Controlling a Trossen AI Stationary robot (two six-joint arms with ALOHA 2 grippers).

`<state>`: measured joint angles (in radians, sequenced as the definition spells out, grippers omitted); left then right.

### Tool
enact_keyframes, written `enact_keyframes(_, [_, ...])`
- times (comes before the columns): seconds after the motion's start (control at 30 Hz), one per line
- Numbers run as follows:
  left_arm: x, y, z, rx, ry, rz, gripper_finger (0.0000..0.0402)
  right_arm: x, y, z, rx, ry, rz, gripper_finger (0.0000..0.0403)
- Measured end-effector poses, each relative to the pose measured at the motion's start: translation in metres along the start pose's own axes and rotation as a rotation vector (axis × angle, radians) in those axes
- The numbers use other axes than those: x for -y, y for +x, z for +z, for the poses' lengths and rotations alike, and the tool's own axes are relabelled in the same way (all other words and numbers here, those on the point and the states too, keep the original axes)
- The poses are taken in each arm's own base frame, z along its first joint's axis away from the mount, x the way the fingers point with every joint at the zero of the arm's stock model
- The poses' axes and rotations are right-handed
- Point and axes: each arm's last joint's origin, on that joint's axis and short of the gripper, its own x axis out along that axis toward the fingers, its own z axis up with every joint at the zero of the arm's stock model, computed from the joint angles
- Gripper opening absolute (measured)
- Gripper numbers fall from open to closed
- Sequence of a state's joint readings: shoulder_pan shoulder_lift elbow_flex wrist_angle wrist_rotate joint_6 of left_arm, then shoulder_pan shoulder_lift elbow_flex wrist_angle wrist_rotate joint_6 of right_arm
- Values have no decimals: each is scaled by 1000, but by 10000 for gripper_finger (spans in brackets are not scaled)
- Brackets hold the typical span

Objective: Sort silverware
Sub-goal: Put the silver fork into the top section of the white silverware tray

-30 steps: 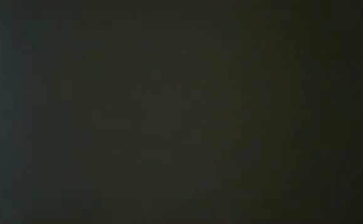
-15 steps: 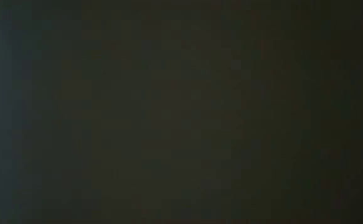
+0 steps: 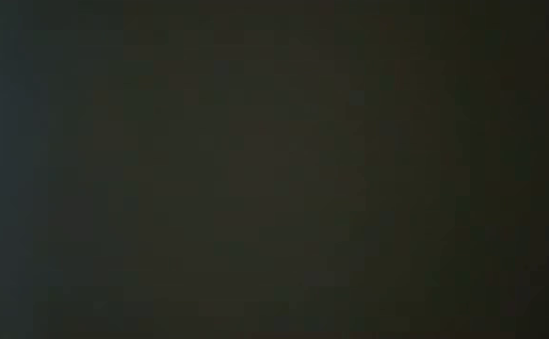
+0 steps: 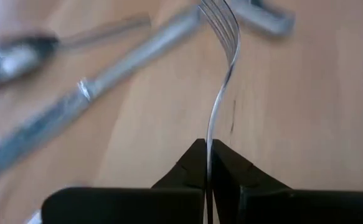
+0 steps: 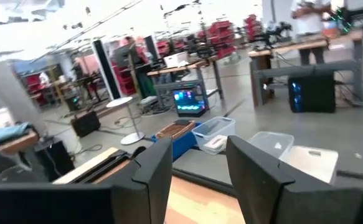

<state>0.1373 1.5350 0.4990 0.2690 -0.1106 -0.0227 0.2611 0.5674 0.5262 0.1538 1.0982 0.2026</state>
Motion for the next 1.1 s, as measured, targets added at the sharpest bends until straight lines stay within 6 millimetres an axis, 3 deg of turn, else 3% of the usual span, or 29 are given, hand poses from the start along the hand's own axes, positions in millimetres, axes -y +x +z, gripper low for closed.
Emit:
enact_keyframes(0.27, [1,-25,38,180,-30,-87,3,2,1,-1,0,-13,-34,154])
enact_keyframes(0.47, [22,-42,54,251,-93,-270,2,11,10,-11,-62,-116,-65,154])
enact_keyframes(0.7, [63,-51,48,207,-96,-413,2,15,25,-27,-227,-150,61,154])
enact_keyframes(0.8, [77,-55,45,201,-79,-432,4,15,32,-34,-291,-66,73,154])
enact_keyframes(1.1, [92,-50,31,149,-37,-354,4,27,41,-70,-675,158,-23,154])
